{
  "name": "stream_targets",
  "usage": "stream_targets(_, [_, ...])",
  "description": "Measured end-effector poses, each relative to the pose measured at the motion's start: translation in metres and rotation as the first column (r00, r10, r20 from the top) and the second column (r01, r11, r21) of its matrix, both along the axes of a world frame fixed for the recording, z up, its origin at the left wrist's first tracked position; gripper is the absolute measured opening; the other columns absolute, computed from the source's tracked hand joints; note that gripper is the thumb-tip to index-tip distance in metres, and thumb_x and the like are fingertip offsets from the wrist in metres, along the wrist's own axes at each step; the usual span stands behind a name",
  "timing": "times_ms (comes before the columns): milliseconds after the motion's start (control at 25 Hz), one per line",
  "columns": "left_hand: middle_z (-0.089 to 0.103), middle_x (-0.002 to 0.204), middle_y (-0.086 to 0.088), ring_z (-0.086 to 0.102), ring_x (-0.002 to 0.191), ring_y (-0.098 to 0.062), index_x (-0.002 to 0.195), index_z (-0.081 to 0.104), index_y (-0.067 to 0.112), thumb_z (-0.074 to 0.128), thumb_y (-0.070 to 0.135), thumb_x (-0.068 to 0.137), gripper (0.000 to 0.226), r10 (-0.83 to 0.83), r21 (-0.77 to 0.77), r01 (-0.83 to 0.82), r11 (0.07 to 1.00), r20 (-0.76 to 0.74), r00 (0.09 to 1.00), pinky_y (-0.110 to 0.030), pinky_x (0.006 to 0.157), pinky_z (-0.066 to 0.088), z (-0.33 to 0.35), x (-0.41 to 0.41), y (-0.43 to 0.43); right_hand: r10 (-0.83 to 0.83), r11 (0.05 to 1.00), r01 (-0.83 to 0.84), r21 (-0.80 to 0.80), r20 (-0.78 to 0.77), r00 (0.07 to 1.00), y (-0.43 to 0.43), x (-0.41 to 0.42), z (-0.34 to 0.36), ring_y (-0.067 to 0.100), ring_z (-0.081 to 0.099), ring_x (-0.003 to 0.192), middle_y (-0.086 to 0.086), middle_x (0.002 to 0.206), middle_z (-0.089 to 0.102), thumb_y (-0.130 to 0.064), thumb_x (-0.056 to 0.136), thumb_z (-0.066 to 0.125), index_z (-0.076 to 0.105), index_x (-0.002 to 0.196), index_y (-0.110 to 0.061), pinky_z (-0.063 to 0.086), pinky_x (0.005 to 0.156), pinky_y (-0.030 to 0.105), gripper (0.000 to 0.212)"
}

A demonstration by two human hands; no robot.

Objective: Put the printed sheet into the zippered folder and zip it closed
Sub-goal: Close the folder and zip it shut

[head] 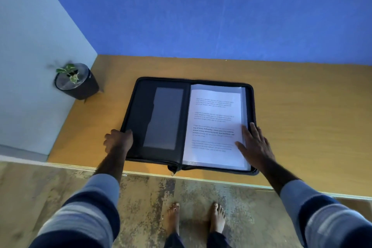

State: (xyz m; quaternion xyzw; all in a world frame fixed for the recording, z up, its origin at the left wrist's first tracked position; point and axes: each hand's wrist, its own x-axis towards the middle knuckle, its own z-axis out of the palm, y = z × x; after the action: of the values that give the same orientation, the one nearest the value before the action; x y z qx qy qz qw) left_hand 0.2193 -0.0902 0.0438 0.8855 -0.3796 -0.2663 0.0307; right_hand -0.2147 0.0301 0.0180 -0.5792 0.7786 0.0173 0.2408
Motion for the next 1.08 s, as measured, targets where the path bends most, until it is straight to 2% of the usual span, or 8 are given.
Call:
stream_targets(120, [0.058, 0.132, -0.025, 0.056, 0.115, -0.045, 0.133, 0.056, -0.001, 0.05, 0.055, 0.095, 0.068, 0.033, -0.069, -0.04, 0.997, -0.097, 0.995, -0.052, 0.098, 0.051, -0.002, 0.024, -0.005, -0.088, 0.996, 0.087, 0.032, 0.013, 0.996, 0.001, 0.014, 0.003, 0.029, -0.003, 0.157, 0.005, 0.171, -0.006, -0.059, 0.1, 0.042, 0.003, 0.162, -0.027, 0.012, 0.124, 0.055, 0.08])
stream_targets(200, [0.063, 0.13, -0.02, 0.06, 0.112, -0.04, 0.129, 0.06, -0.002, 0.053, 0.056, 0.097, 0.067, 0.048, -0.135, -0.102, 0.986, -0.357, 0.933, -0.047, 0.098, 0.051, 0.0, 0.042, -0.011, -0.177, 0.984, 0.177, 0.009, -0.026, 0.984, 0.001, 0.029, 0.007, 0.027, -0.005, 0.157, 0.004, 0.171, -0.004, -0.062, 0.1, 0.038, 0.006, 0.162, -0.028, 0.004, 0.122, 0.059, 0.078])
stream_targets(280, [0.066, 0.13, -0.01, 0.063, 0.113, -0.029, 0.135, 0.061, 0.006, 0.052, 0.056, 0.099, 0.061, 0.051, -0.097, -0.163, 0.982, -0.691, 0.721, -0.039, 0.093, 0.051, 0.014, 0.052, -0.008, -0.231, 0.971, 0.23, -0.061, -0.011, 0.973, 0.0, 0.059, 0.012, 0.026, -0.007, 0.157, 0.005, 0.171, -0.002, -0.066, 0.099, 0.033, 0.008, 0.162, -0.026, 0.001, 0.124, 0.059, 0.079])
stream_targets(400, [0.063, 0.136, -0.006, 0.062, 0.121, -0.022, 0.14, 0.054, 0.015, 0.042, 0.061, 0.1, 0.062, 0.009, -0.037, -0.096, 0.995, -0.9, 0.437, -0.039, 0.091, 0.05, 0.039, 0.062, -0.005, -0.188, 0.965, 0.217, -0.146, 0.187, 0.964, -0.014, 0.134, 0.021, 0.023, -0.008, 0.157, 0.004, 0.17, -0.004, -0.068, 0.098, 0.028, 0.005, 0.162, -0.028, -0.001, 0.126, 0.052, 0.079])
stream_targets(680, [0.051, 0.153, -0.008, 0.047, 0.142, -0.028, 0.154, 0.037, 0.016, 0.024, 0.075, 0.097, 0.083, -0.033, -0.038, -0.089, 0.995, -0.998, 0.052, -0.053, 0.117, 0.032, 0.084, 0.062, 0.003, 0.08, 0.98, 0.019, -0.198, 0.48, 0.874, -0.052, 0.285, 0.066, 0.015, -0.014, 0.155, -0.003, 0.17, -0.009, -0.068, 0.099, 0.03, -0.001, 0.161, -0.032, -0.002, 0.127, 0.045, 0.078])
stream_targets(800, [0.049, 0.155, -0.009, 0.047, 0.143, -0.028, 0.154, 0.037, 0.019, 0.021, 0.074, 0.098, 0.081, -0.062, -0.057, -0.105, 0.993, -0.997, -0.04, -0.052, 0.116, 0.035, 0.104, 0.045, 0.015, 0.122, 0.972, 0.008, -0.234, 0.535, 0.836, -0.06, 0.306, 0.083, 0.012, -0.013, 0.155, -0.005, 0.17, -0.007, -0.066, 0.1, 0.031, 0.001, 0.162, -0.031, -0.002, 0.127, 0.043, 0.077])
stream_targets(920, [0.053, 0.152, -0.007, 0.049, 0.141, -0.026, 0.141, 0.059, 0.025, 0.02, 0.076, 0.096, 0.078, -0.054, -0.035, -0.148, 0.988, -0.991, -0.123, -0.049, 0.115, 0.041, 0.12, 0.026, 0.023, 0.127, 0.963, 0.044, -0.264, 0.597, 0.792, -0.067, 0.311, 0.101, 0.011, -0.01, 0.156, -0.007, 0.17, -0.005, -0.064, 0.101, 0.032, 0.002, 0.162, -0.032, 0.0, 0.127, 0.043, 0.075])
stream_targets(1080, [0.048, 0.156, -0.005, 0.044, 0.144, -0.028, 0.154, 0.04, 0.032, 0.026, 0.082, 0.09, 0.083, -0.078, -0.041, -0.193, 0.98, -0.979, -0.188, -0.052, 0.12, 0.028, 0.122, -0.008, 0.04, 0.092, 0.949, 0.151, -0.276, 0.703, 0.705, -0.064, 0.304, 0.122, 0.012, -0.005, 0.156, -0.005, 0.171, -0.001, -0.062, 0.101, 0.034, 0.007, 0.161, -0.034, 0.004, 0.127, 0.048, 0.072])
